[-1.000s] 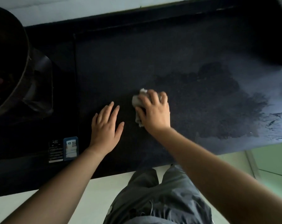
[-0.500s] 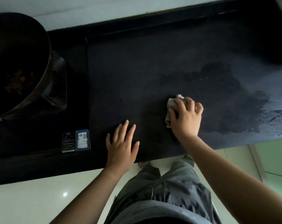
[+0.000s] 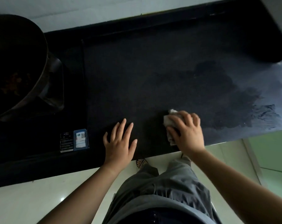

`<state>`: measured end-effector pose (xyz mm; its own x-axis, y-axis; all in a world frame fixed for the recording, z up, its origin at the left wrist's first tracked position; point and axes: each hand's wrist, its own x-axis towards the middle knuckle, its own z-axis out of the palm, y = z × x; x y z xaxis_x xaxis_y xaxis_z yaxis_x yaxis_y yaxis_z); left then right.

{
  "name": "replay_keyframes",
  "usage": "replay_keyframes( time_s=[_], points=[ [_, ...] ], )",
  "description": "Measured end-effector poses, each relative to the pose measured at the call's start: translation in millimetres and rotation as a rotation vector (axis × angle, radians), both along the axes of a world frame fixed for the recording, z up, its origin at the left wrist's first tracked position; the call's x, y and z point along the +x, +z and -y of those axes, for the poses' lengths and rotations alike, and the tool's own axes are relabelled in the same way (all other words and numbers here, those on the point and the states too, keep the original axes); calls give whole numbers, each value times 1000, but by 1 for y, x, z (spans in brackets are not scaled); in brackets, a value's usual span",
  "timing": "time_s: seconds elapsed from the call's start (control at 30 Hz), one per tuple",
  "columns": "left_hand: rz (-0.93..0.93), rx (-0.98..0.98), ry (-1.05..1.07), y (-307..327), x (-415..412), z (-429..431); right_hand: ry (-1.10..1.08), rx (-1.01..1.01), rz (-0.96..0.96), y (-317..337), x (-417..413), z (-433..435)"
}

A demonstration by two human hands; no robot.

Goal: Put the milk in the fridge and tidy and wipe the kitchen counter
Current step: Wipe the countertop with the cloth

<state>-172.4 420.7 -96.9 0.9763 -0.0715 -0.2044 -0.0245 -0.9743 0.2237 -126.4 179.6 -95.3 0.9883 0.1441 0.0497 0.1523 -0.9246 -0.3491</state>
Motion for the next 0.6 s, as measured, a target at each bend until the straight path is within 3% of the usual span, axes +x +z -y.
replay_keyframes(
  time_s=[0.17, 0.37, 0.6],
  points=[
    [-20, 28, 7, 3, 1, 4, -308, 16, -46, 4, 36, -9],
    [-23, -3, 41, 9, 7, 20, -20, -16, 25, 0, 11, -16],
    [1, -39, -101, 20, 28, 83, -134, 12, 41, -1, -4, 63]
  ],
)
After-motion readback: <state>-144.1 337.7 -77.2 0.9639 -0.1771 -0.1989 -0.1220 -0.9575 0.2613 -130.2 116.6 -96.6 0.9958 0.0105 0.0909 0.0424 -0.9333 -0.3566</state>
